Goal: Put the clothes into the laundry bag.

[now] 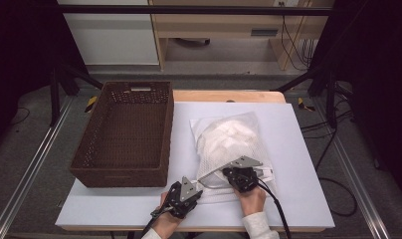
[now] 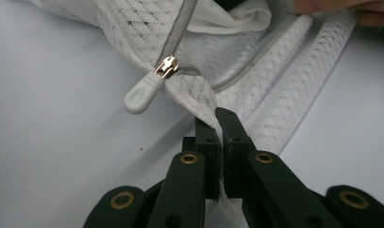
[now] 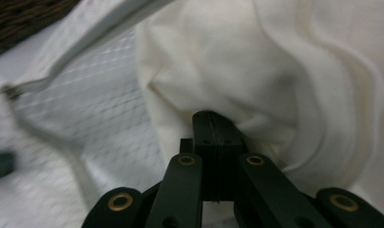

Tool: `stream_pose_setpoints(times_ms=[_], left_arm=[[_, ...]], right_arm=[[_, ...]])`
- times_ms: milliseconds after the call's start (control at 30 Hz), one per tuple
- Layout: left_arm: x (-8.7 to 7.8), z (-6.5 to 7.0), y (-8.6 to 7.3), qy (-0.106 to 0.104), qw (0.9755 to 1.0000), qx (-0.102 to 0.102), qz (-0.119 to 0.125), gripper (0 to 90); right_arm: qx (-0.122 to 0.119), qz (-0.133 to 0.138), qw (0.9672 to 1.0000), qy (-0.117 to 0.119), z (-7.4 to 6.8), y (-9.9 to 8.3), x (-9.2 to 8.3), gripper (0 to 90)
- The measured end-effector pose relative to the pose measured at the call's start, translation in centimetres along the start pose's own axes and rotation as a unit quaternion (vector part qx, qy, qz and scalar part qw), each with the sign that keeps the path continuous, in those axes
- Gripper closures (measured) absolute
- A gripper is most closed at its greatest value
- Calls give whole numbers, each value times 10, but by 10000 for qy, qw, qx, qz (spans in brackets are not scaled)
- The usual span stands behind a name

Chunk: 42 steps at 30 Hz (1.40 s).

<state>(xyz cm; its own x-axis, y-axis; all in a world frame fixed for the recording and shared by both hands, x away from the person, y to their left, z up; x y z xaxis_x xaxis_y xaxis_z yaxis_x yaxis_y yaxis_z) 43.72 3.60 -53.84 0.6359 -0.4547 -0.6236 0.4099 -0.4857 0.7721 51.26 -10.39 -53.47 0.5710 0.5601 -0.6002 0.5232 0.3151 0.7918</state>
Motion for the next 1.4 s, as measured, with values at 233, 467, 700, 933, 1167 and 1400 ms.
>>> stream_pose_setpoints(times_ms=[233,467,700,933,1167,1400], left_arm=[[-1,0,-1,-33,10000,60,-1,875],[-1,0,-1,-29,10000,53,5,873],[0,0,-1,-61,10000,-7,6,872],[0,-1,-1,-76,10000,-37,-2,872],[-1,-3,-1,-143,9997,-178,-30,872],[-1,-4,-1,-148,9997,-205,-51,857]], right_arm=[[288,220,9974,-629,31,13,10,900],[-118,503,9981,-334,12,11,-33,673],[-61,911,9919,-884,41,11,-74,484],[191,730,9944,-737,54,8,-64,883],[41,573,9969,-531,37,0,-99,894],[138,120,9991,-370,40,-31,-95,820]])
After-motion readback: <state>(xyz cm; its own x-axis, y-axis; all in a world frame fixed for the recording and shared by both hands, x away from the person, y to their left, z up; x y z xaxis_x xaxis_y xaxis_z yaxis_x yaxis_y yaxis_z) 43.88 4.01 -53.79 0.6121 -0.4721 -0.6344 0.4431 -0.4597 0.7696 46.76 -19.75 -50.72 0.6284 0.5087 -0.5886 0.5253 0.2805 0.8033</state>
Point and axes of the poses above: each handheld gripper's, and its own axes: x roughly forward along the jaws, y roughly out of its top, z roughly to its right, the point moved 8 cm from there along x, roughly forward along the jaws, and after that the axes turned 8 degrees about y, right-handed, at the moved point
